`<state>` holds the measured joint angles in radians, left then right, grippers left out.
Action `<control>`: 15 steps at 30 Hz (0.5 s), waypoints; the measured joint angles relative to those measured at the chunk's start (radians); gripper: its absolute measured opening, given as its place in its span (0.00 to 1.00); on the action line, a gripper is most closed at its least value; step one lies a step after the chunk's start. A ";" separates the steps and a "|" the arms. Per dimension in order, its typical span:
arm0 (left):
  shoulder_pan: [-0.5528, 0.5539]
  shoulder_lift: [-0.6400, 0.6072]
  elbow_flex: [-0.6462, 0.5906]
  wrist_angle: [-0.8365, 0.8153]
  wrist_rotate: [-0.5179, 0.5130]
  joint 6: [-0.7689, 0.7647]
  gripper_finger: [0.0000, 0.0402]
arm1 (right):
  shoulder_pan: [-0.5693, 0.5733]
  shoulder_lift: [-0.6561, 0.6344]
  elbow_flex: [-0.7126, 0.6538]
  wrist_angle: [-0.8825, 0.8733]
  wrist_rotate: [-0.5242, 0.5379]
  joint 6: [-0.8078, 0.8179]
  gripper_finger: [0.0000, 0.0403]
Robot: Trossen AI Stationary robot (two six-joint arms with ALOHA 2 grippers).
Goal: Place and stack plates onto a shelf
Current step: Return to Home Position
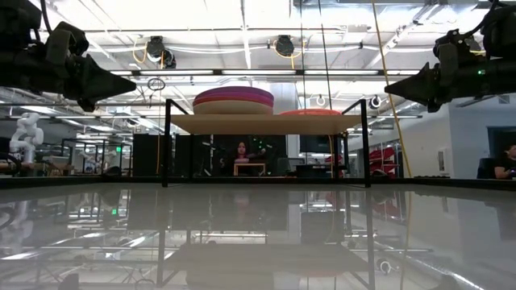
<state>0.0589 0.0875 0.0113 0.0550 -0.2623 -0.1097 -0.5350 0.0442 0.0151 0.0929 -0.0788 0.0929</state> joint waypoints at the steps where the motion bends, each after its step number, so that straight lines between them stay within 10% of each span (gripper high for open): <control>1: 0.000 0.000 0.000 0.000 0.000 0.000 0.03 | 0.000 0.000 0.000 0.000 0.000 0.000 0.00; 15: 0.000 0.000 0.000 0.001 -0.001 0.001 0.03 | 0.000 0.000 0.000 0.000 0.000 0.000 0.00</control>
<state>0.0589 0.0875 0.0109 0.0559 -0.2630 -0.1089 -0.5350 0.0441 0.0151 0.0933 -0.0792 0.0929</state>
